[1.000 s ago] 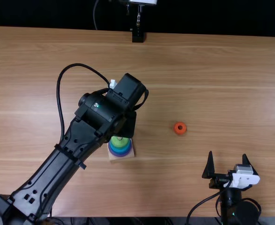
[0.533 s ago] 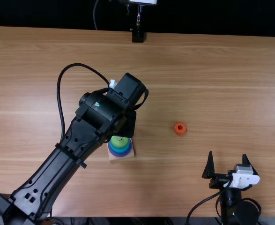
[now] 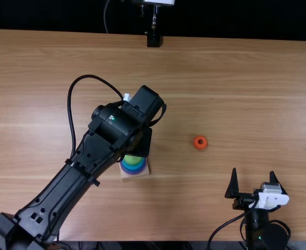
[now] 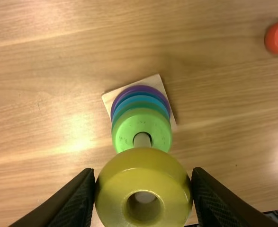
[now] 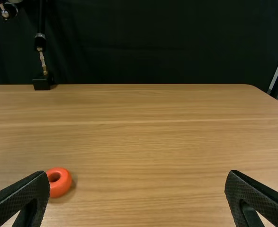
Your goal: Build the Hanoi tower: stack the rings onto the peg from bottom to top in this color order: purple, dark blue, light blue, dark green, light green, yellow, orange.
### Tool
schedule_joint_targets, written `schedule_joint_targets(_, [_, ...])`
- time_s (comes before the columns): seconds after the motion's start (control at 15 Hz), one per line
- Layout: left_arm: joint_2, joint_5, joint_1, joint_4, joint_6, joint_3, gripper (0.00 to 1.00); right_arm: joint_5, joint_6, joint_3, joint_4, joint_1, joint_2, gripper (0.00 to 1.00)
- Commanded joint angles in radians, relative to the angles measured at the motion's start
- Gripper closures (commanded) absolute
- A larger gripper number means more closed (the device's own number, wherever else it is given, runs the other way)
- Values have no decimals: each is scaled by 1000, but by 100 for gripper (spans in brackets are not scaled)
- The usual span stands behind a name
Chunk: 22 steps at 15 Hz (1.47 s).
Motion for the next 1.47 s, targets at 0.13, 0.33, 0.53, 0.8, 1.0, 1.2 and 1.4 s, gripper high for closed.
schedule_joint_targets(0.13, [16,2,-9,11,-6,-18,75,0,-4,-8,-31,-13,-13,0])
schedule_joint_targets(0.33, [16,2,-9,13,-10,-21,0,1,-4,-8,-31,-13,-13,0])
schedule_joint_targets(0.53, [8,0,-2,53,-4,4,0,0,-4,-8,-30,-13,-13,0])
schedule_joint_targets(0.8, [-88,-2,103,223,3,23,0,0,-4,-8,-30,-13,-13,0])
schedule_joint_targets(1.0, [-278,0,236,405,20,-158,0,0,-4,-8,-30,-13,-13,0])
schedule_joint_targets(1.2, [-562,2,319,784,173,-539,0,0,-4,-8,-30,-13,-13,0])
schedule_joint_targets(1.4, [-846,35,391,1062,454,-905,0,0,-4,-8,-31,-13,-13,0])
